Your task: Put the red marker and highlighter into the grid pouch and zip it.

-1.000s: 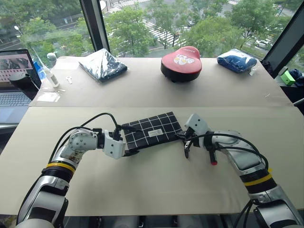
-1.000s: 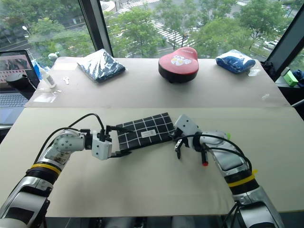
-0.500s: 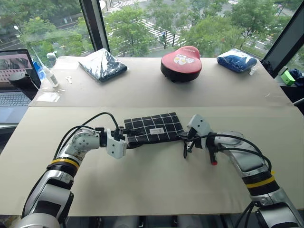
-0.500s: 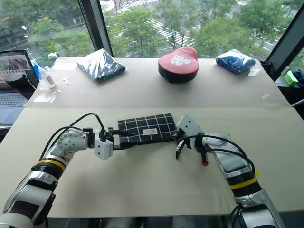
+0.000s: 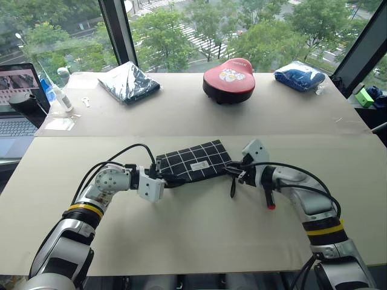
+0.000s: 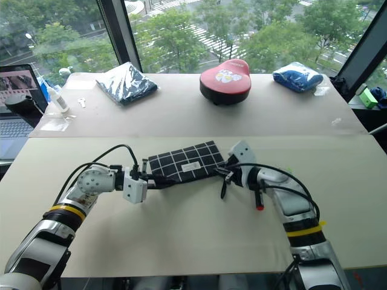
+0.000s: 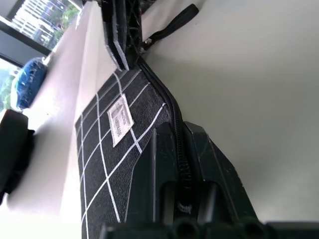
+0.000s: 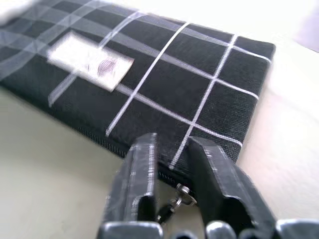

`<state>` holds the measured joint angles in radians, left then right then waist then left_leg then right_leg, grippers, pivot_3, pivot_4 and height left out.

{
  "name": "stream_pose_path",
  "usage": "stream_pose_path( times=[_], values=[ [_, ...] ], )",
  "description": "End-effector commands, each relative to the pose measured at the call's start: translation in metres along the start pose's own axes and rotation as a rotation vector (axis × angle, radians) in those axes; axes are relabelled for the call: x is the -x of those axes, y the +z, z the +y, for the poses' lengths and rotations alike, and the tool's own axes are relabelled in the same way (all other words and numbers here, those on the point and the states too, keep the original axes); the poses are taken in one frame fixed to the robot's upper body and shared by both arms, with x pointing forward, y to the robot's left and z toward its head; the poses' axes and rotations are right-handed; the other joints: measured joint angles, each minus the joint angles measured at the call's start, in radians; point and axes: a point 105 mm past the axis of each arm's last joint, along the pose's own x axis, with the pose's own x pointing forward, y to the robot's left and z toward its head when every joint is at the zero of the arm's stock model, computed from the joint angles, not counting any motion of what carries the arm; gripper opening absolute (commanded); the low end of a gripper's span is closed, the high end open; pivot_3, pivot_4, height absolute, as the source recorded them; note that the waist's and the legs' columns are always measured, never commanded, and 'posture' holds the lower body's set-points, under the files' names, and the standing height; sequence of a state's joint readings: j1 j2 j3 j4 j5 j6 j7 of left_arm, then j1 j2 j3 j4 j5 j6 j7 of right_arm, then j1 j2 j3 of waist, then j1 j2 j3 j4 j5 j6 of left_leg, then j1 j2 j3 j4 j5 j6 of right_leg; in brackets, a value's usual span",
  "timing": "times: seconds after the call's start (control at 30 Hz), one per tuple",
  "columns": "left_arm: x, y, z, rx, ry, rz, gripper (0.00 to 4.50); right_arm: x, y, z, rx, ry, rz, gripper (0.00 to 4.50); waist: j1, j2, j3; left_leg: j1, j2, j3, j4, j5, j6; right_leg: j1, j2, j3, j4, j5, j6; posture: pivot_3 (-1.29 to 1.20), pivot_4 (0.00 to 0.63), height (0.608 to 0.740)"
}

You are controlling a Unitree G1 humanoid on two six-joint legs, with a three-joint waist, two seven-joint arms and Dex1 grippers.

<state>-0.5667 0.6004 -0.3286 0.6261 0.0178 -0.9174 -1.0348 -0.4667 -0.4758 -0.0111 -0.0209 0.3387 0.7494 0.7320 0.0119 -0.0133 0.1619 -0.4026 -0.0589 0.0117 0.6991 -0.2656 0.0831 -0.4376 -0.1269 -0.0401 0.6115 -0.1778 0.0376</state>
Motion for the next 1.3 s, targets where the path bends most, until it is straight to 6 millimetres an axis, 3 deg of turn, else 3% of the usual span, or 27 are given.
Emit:
stream_pose_path(
  times=[0.03, 0.17, 0.27, 0.4, 0.57, 0.9, 1.27, 1.3],
  values=[
    [0.003, -0.003, 0.009, 0.089, 0.099, 0.016, 0.0, 0.036, 0.045, 0.007, -0.108, 0.107, -0.156, 2.47, 0.0, 0.0, 0.0, 0.0, 0.0, 0.0, 0.0, 0.001, -0.002, 0.0, 0.0, 0.0, 0.0, 0.0, 0.0, 0.0, 0.15, 0.74],
    [0.003, -0.001, 0.031, 0.217, 0.265, 0.006, 0.0, 0.057, 0.046, 0.003, -0.105, 0.07, -0.144, 2.47, 0.001, 0.0, 0.0, 0.0, 0.0, -0.001, -0.001, -0.001, 0.001, 0.0, 0.0, 0.0, -0.001, 0.0, 0.0, 0.0, 0.15, 0.74],
    [0.001, 0.003, 0.041, 0.304, 0.351, -0.017, 0.0, 0.06, 0.023, 0.009, -0.053, 0.052, -0.036, 2.47, 0.002, 0.0, 0.0, -0.001, 0.0, -0.001, 0.0, -0.001, 0.002, 0.0, -0.001, 0.0, -0.001, 0.0, 0.0, 0.0, 0.15, 0.74],
    [-0.002, 0.006, 0.043, 0.355, 0.374, -0.03, 0.0, 0.041, 0.006, 0.01, -0.013, -0.01, 0.037, 2.47, -0.008, 0.0, 0.0, 0.0, 0.0, -0.001, 0.0, -0.001, 0.001, 0.0, 0.0, 0.0, 0.0, 0.0, 0.0, 0.0, 0.15, 0.74],
    [-0.004, 0.008, 0.039, 0.374, 0.364, -0.03, 0.0, 0.016, 0.004, -0.002, 0.068, -0.096, 0.055, 2.47, -0.011, 0.0, 0.0, 0.0, 0.001, 0.0, 0.0, 0.0, -0.001, -0.001, 0.001, 0.001, 0.0, 0.0, 0.0, 0.0, 0.15, 0.74],
    [-0.004, 0.009, 0.031, 0.401, 0.385, -0.039, 0.0, -0.006, 0.009, -0.024, 0.103, -0.149, 0.046, 2.47, -0.002, 0.0, 0.0, -0.001, 0.0, 0.0, 0.0, 0.002, -0.003, -0.001, 0.0, 0.001, -0.001, 0.0, 0.0, 0.0, 0.15, 0.74],
    [-0.004, 0.01, 0.034, 0.415, 0.415, -0.053, 0.0, -0.03, 0.007, -0.018, 0.099, -0.104, 0.048, 2.47, -0.003, 0.0, 0.0, -0.001, 0.0, 0.0, 0.0, 0.002, -0.003, -0.001, 0.0, 0.001, -0.001, 0.0, 0.0, 0.0, 0.15, 0.74],
    [-0.005, 0.01, 0.033, 0.417, 0.417, -0.052, 0.0, -0.031, 0.009, -0.017, 0.096, -0.095, 0.035, 2.23, -0.004, 0.0, 0.0, -0.001, 0.0, 0.0, 0.0, 0.002, -0.003, -0.001, 0.0, 0.001, -0.001, 0.0, 0.0, 0.0, 0.15, 0.74]
  ],
)
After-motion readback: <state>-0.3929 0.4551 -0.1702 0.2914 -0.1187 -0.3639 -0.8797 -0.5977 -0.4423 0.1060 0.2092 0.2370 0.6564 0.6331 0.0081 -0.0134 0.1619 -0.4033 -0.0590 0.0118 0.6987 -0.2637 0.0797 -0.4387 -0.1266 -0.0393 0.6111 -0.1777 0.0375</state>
